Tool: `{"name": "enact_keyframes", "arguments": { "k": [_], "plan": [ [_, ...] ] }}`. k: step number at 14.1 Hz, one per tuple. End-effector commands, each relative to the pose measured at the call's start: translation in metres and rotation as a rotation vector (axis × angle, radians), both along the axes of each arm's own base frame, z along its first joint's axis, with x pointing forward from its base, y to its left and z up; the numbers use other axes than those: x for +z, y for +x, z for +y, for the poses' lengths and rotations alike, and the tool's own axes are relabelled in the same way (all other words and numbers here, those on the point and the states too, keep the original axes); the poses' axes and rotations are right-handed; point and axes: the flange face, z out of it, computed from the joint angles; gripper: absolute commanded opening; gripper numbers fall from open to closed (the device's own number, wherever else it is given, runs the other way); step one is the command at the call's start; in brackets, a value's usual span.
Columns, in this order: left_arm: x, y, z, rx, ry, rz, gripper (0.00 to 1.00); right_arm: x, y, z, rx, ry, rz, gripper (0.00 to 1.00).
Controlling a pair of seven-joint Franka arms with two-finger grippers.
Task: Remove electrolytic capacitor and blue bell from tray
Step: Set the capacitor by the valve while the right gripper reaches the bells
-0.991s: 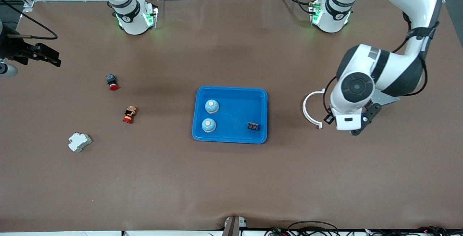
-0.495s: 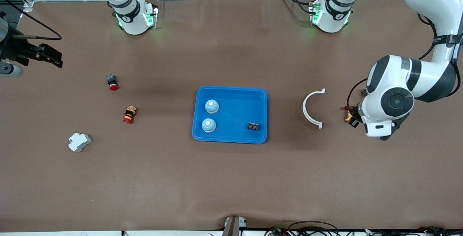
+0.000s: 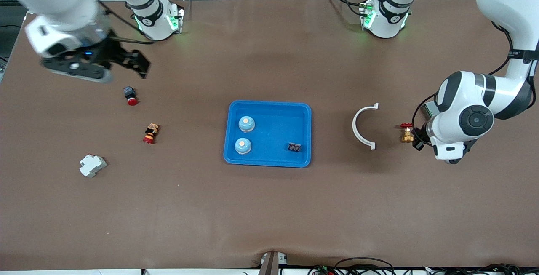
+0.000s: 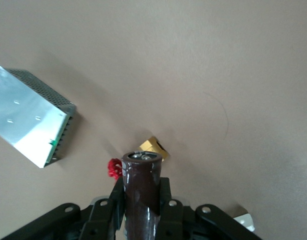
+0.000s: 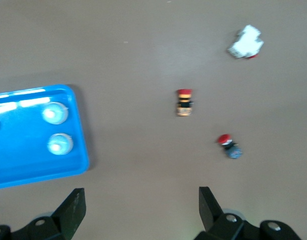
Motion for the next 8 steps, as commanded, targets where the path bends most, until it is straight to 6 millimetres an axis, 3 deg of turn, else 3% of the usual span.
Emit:
{"name": "enact_keyframes", "arguments": {
  "k": [1,4,8],
  "plan": [
    [-0.021,-0.017,-0.001,0.036,-0.045,-0.034,0.00,-0.028,0.009,0.038,-0.041,0.023,-0.002,1.00],
    [-0.030,-0.021,-0.014,0.120,-0.037,-0.044,0.00,-0.065,0.019,0.088,-0.058,0.071,-0.030,1.00],
    [-0.054,-0.032,-0.038,0.171,-0.059,-0.041,0.00,-0.129,0.042,0.134,-0.048,0.133,-0.061,1.00]
  ]
}}
